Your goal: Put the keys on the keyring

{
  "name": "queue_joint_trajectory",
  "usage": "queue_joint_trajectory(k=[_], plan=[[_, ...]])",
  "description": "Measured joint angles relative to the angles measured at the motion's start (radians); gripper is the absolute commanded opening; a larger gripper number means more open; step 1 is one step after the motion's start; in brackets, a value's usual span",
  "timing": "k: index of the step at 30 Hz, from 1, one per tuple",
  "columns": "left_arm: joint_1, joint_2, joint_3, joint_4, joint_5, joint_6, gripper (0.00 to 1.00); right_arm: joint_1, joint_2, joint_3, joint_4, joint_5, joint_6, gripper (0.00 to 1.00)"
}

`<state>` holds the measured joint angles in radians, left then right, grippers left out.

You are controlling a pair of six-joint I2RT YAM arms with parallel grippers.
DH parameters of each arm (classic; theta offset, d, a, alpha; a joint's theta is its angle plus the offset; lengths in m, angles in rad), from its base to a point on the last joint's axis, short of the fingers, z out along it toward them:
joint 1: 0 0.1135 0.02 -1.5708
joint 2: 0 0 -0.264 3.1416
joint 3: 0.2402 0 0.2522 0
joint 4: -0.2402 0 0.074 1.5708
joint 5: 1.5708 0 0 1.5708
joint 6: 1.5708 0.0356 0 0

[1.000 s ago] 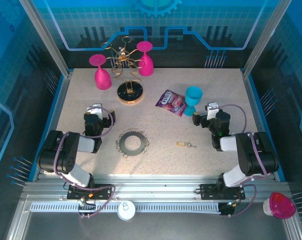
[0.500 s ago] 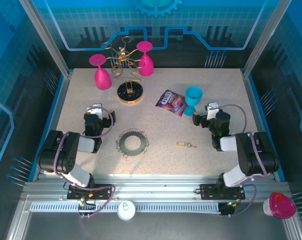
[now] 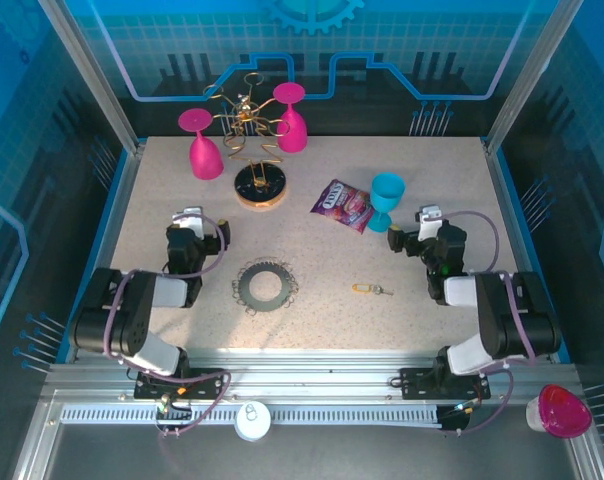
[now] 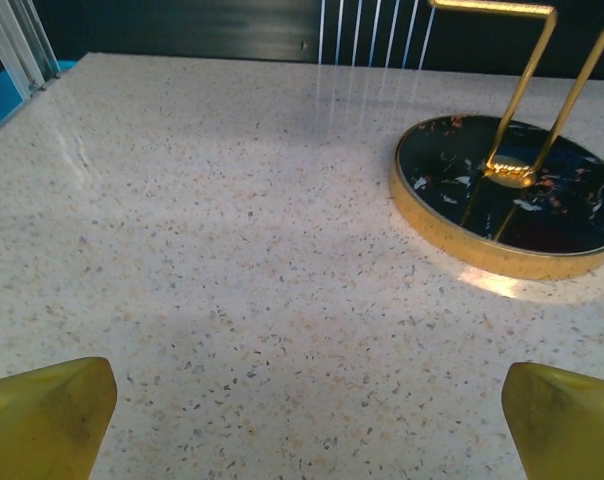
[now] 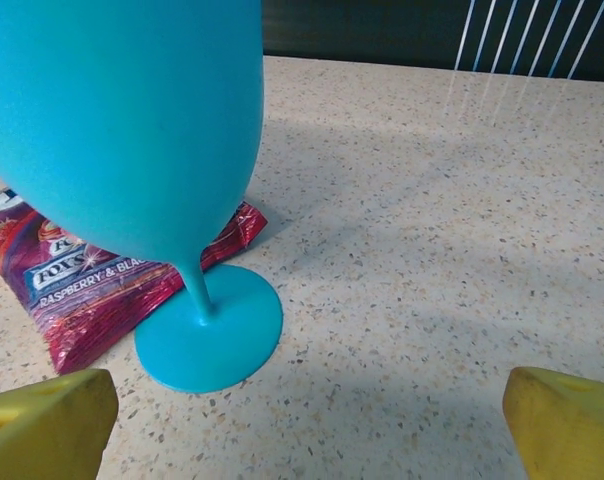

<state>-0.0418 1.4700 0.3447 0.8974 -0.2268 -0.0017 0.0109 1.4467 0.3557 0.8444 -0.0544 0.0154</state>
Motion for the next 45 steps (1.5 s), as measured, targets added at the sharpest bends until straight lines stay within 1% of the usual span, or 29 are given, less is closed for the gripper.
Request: queue_joint_trajectory(k=[2,3,5,6,7,9,10,13,16,18,19,22,23,26,29,32,34,36,39,42,43,45], plan=[[0.000,-0.109,0.003,-0.064,0.000,0.000,0.99,0.000,-0.105,-0.003,-0.065,0.004,0.016,1.00],[0.000,-0.167,0.011,-0.102,-0.001,0.000,0.99,0.000,-0.185,0.002,-0.127,0.010,0.038,1.00],[0.000,-0.250,0.042,-0.170,-0.002,-0.001,0.99,-0.003,-0.311,0.044,-0.281,0.023,0.088,1.00],[0.000,-0.280,0.066,-0.208,-0.004,-0.005,0.99,-0.010,-0.366,0.087,-0.386,0.027,0.122,1.00],[0.000,-0.302,0.093,-0.249,-0.004,-0.016,0.99,-0.018,-0.401,0.127,-0.467,0.028,0.156,1.00],[0.000,-0.328,0.160,-0.352,-0.001,-0.059,0.99,-0.045,-0.463,0.195,-0.613,0.021,0.239,1.00],[0.000,-0.332,0.190,-0.397,0.005,-0.086,0.99,-0.060,-0.491,0.204,-0.660,0.010,0.273,1.00],[-0.001,-0.328,0.281,-0.552,0.072,-0.214,0.99,-0.082,-0.572,0.205,-0.832,-0.033,0.360,0.94],[-0.031,-0.310,0.336,-0.671,0.137,-0.328,0.98,-0.047,-0.611,0.221,-1.015,-0.050,0.393,0.89],[-0.074,-0.298,0.355,-0.745,0.163,-0.403,0.97,0.005,-0.609,0.257,-1.127,-0.062,0.387,0.87],[-0.096,-0.298,0.358,-0.772,0.166,-0.433,0.96,0.038,-0.603,0.280,-1.170,-0.065,0.377,0.86],[-0.192,-0.298,0.365,-0.867,0.171,-0.542,0.95,0.171,-0.549,0.362,-1.254,-0.100,0.314,0.77],[-0.222,-0.298,0.367,-0.896,0.169,-0.579,0.95,0.213,-0.517,0.389,-1.267,-0.117,0.285,0.73],[-0.301,-0.298,0.368,-0.966,0.148,-0.710,0.92,0.348,-0.394,0.477,-1.307,-0.151,0.183,0.69],[-0.338,-0.299,0.368,-1.037,0.134,-0.838,0.91,0.479,-0.290,0.531,-1.316,-0.173,0.113,0.62],[-0.343,-0.304,0.368,-1.126,0.115,-0.948,0.89,0.574,-0.242,0.521,-1.284,-0.191,0.076,0.58],[-0.343,-0.315,0.368,-1.181,0.101,-1.002,0.87,0.614,-0.223,0.493,-1.241,-0.198,0.068,0.57],[-0.343,-0.335,0.368,-1.230,0.086,-1.045,0.83,0.640,-0.189,0.466,-1.191,-0.205,0.069,0.55],[-0.343,-0.369,0.368,-1.296,0.072,-1.098,0.80,0.661,-0.093,0.467,-1.129,-0.216,0.075,0.51],[-0.343,-0.403,0.367,-1.352,0.069,-1.129,0.76,0.674,0.051,0.534,-1.108,-0.217,0.084,0.47],[-0.343,-0.414,0.366,-1.371,0.067,-1.143,0.74,0.676,0.105,0.571,-1.104,-0.219,0.087,0.46],[-0.343,-0.438,0.352,-1.395,0.066,-1.167,0.73,0.678,0.192,0.644,-1.107,-0.226,0.090,0.46]])
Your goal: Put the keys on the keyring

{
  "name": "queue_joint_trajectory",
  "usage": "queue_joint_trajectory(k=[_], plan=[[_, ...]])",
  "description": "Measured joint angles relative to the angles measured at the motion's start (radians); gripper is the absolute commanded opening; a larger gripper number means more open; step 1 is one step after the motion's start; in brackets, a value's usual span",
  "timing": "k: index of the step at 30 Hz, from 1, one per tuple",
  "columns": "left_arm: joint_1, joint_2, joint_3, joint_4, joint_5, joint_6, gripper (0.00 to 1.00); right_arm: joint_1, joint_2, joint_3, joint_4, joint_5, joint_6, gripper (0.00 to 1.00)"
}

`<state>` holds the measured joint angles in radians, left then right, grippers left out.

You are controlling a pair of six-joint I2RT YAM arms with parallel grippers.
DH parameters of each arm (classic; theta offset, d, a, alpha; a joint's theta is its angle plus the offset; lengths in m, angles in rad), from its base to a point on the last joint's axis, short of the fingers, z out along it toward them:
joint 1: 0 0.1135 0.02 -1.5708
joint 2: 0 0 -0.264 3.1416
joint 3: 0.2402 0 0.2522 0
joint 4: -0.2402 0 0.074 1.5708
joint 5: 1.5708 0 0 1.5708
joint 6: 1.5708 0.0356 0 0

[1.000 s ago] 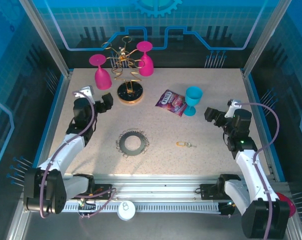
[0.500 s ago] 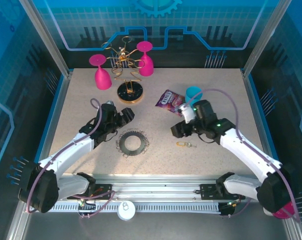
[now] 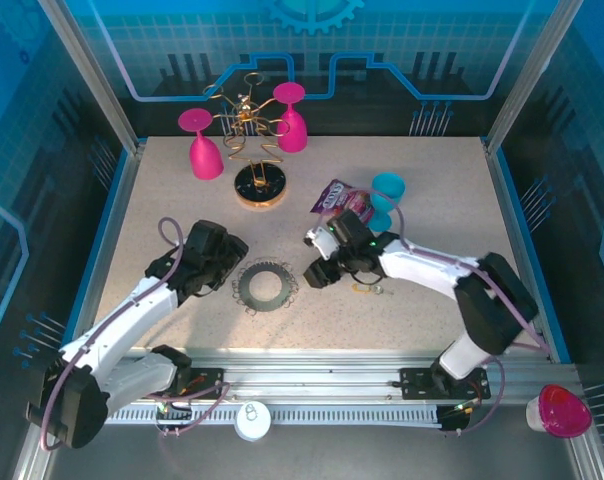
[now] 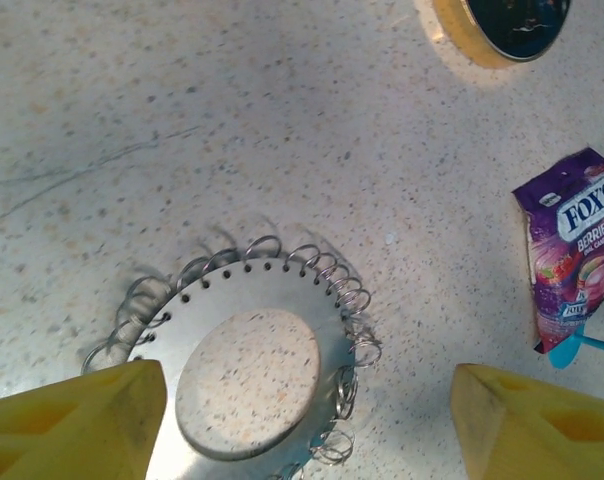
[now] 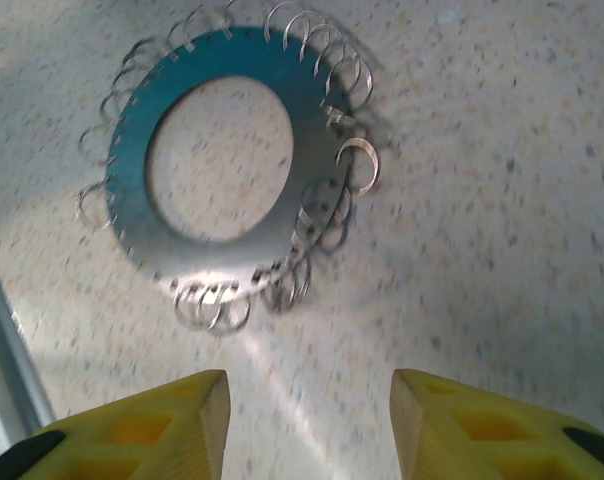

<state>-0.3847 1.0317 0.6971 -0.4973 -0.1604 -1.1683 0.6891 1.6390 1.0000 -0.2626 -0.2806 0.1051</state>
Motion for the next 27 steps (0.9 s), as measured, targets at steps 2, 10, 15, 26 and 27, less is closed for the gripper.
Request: queue_joint_trajectory(k=[2,10,15,26,27], plan=[[0.000,-0.026,-0.027,-0.032,0.000,-0.022,0.73,0.005,0.081,0.076,-0.010,-0.009,0.004,0.46],[0.000,-0.068,-0.130,-0.108,0.026,-0.093,0.63,0.072,0.214,0.171,-0.104,-0.020,0.026,0.46],[0.000,-0.024,-0.157,-0.080,0.074,-0.097,0.50,0.076,0.213,0.165,-0.111,-0.014,0.065,0.47],[0.000,0.167,-0.156,0.023,0.189,-0.052,0.40,0.076,0.080,0.005,-0.027,0.038,0.237,0.46],[0.000,0.167,-0.157,0.026,0.196,-0.053,0.38,0.076,0.071,-0.001,-0.019,0.042,0.246,0.46]])
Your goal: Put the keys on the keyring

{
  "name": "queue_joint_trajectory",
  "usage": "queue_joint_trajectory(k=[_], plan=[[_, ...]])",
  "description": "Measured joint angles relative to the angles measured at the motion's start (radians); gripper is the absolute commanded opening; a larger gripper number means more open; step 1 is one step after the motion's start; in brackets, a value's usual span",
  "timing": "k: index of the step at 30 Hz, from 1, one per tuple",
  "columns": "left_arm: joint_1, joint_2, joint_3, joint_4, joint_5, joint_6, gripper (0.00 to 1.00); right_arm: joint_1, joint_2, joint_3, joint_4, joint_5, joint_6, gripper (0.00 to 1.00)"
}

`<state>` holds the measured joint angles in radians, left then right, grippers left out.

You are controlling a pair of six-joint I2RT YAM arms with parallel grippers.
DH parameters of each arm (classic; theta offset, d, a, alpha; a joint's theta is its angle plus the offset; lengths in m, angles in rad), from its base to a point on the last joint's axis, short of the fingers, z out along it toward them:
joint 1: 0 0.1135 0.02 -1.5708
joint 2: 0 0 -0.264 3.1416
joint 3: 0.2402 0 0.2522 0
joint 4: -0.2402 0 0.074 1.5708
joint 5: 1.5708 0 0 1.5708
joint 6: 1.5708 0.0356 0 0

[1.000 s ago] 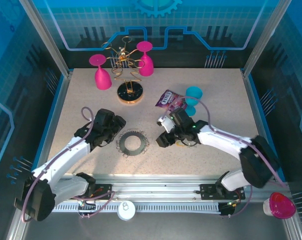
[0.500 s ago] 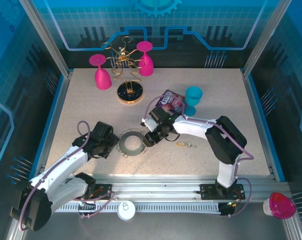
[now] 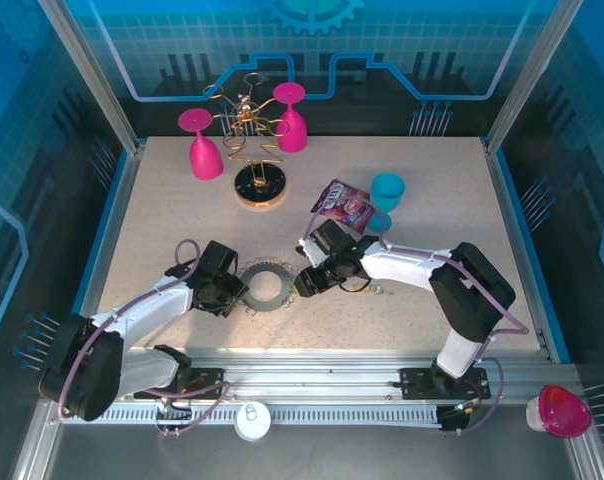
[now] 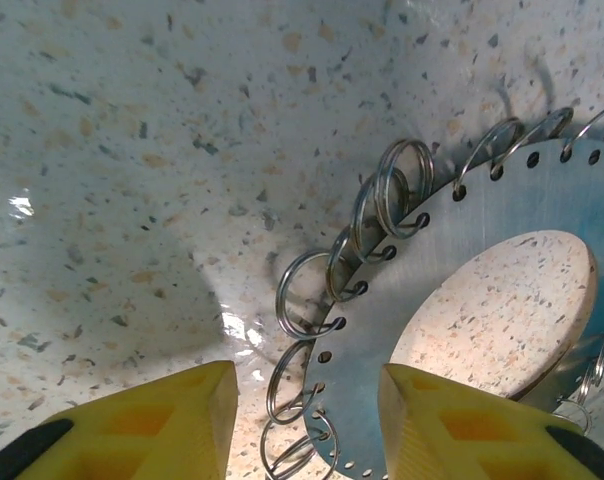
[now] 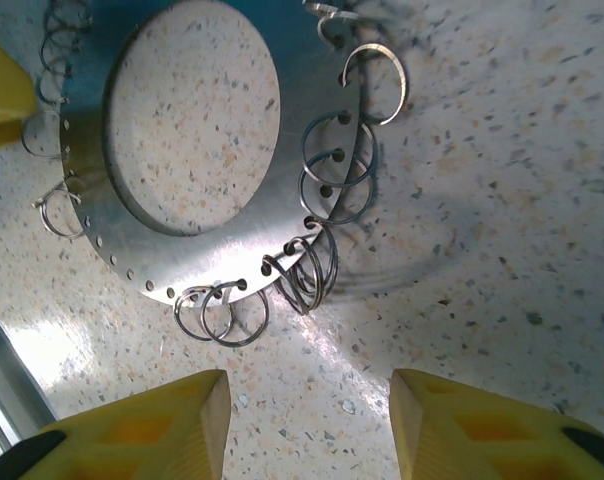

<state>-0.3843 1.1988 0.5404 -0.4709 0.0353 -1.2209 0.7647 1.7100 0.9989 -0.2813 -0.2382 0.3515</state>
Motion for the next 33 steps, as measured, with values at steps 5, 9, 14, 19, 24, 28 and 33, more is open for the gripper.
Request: queue_joint_trajectory(k=[5,9,14,19,24,28,33], plan=[[0.000,-0.001,-0.028,0.044,0.029,-0.006,0.28,0.000,-0.030,-0.014,0.022,0.026,0.026,0.46],[0.000,-0.002,-0.057,0.051,0.042,-0.010,0.28,-0.002,-0.050,-0.025,0.030,0.039,0.027,0.46],[0.000,-0.030,-0.067,0.060,0.041,-0.014,0.19,-0.009,-0.068,-0.035,0.037,0.045,0.026,0.46],[0.000,-0.042,-0.069,0.071,0.037,-0.021,0.09,-0.015,-0.089,-0.049,0.042,0.047,0.026,0.46],[0.000,-0.049,-0.071,0.083,0.034,-0.028,0.00,-0.021,-0.116,-0.071,0.051,0.048,0.026,0.46],[0.000,-0.076,-0.072,0.077,0.034,-0.030,0.00,-0.022,-0.128,-0.084,0.063,0.048,0.026,0.46],[0.000,-0.159,-0.066,0.043,0.033,0.011,0.00,-0.029,-0.144,-0.086,0.066,0.048,0.027,0.46]])
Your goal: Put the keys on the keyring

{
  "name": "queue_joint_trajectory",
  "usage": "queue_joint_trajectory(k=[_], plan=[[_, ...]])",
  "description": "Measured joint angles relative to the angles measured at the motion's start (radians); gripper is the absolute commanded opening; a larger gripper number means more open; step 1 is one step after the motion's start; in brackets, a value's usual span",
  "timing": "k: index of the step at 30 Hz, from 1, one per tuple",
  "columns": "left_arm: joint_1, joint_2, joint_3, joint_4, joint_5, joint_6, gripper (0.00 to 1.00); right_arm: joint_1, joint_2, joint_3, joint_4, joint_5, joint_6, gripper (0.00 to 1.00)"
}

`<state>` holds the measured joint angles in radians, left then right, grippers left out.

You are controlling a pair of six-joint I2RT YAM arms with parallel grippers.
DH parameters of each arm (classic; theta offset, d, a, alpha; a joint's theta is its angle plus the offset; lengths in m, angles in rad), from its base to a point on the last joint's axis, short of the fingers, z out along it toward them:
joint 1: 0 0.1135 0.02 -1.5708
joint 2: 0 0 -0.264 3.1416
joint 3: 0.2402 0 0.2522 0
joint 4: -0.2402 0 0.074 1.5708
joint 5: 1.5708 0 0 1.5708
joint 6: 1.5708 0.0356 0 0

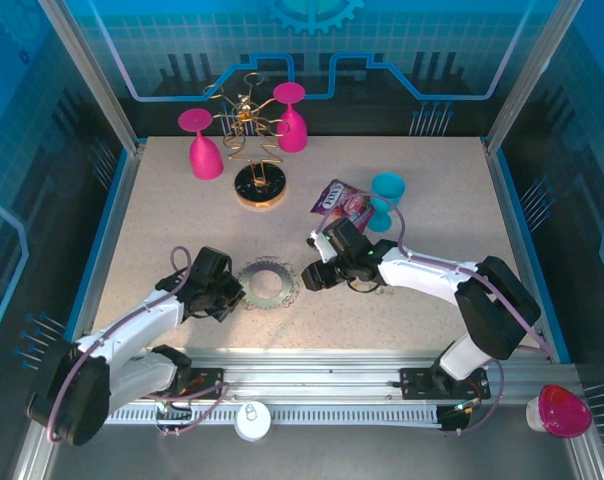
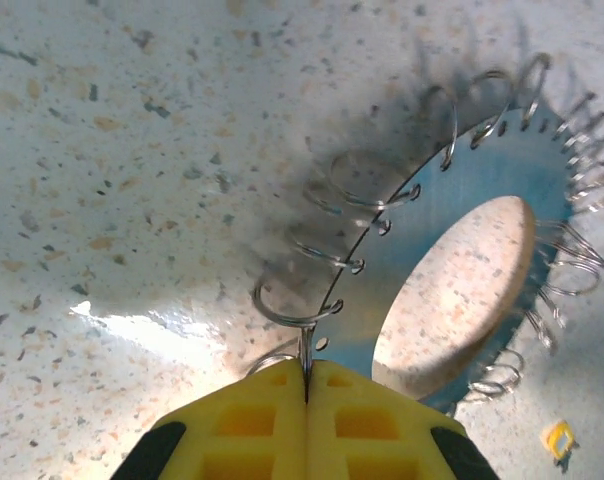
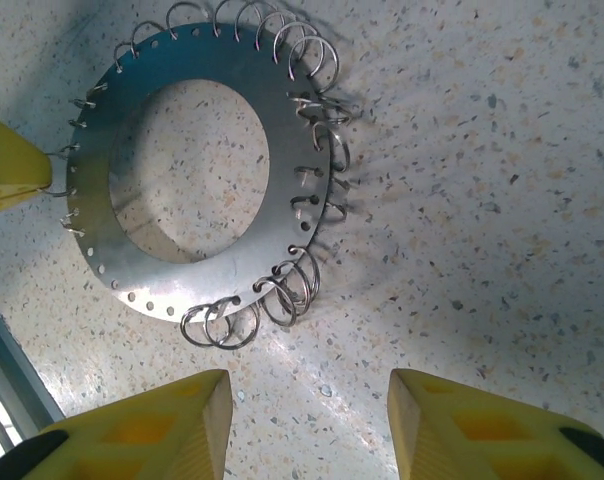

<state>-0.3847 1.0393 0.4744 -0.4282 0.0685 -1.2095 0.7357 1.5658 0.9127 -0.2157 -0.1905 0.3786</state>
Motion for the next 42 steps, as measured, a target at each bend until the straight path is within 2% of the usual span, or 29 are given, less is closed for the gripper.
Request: queue_joint_trajectory(k=[5,10,17,22,28,34,39,42], plan=[[-0.019,-0.077,0.117,-0.068,0.000,0.149,0.00,-0.028,-0.062,-0.008,0.002,-0.005,0.011,0.45],[-0.029,-0.122,0.269,-0.072,0.025,0.367,0.00,-0.113,-0.161,-0.015,0.004,-0.028,0.014,0.45],[-0.031,-0.133,0.327,-0.063,0.075,0.679,0.00,-0.214,-0.269,-0.015,0.008,-0.081,-0.026,0.44],[-0.031,-0.158,0.337,-0.022,0.151,0.913,0.00,-0.222,-0.307,-0.015,0.007,-0.178,-0.143,0.44],[-0.031,-0.167,0.339,0.016,0.251,1.120,0.00,-0.222,-0.382,-0.021,0.011,-0.257,-0.311,0.45],[-0.033,-0.167,0.339,0.074,0.334,1.240,0.00,-0.222,-0.452,-0.066,0.008,-0.292,-0.395,0.46],[-0.037,-0.164,0.339,0.130,0.340,1.257,0.00,-0.222,-0.468,-0.084,0.008,-0.302,-0.286,0.44],[-0.037,-0.149,0.339,0.142,0.312,1.193,0.00,-0.219,-0.497,-0.129,0.017,-0.297,-0.214,0.42]])
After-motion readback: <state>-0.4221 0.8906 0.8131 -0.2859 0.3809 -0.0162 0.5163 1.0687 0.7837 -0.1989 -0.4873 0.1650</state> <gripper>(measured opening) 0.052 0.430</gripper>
